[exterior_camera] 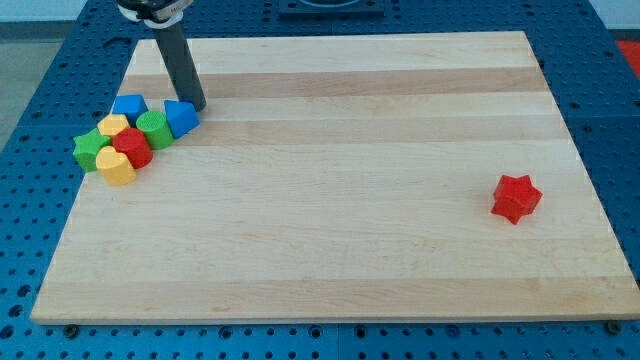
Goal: Point at center right
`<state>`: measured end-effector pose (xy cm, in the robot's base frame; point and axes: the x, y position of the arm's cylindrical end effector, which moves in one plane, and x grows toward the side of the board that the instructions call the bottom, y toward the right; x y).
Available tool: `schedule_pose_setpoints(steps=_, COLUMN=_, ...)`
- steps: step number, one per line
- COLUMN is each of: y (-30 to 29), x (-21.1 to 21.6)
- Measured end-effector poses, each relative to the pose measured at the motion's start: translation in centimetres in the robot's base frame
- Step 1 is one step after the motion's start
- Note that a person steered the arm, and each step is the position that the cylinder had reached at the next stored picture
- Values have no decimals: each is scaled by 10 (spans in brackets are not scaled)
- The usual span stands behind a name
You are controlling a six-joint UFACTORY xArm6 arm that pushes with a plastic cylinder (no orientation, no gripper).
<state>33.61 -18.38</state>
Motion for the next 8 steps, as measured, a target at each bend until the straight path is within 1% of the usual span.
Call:
schedule_pose_setpoints(steps=1, y=48, x=0)
schedule_pose_setpoints(steps=2, y=75, x=9)
schedule_pose_setpoints(steps=3, y=70, x=16)
schedule_pose_setpoints(steps=5, y=31, x=10)
schedule_pose_setpoints(steps=7, y=26, x=7)
schedule_pose_setpoints(steps=8, y=96, x=7)
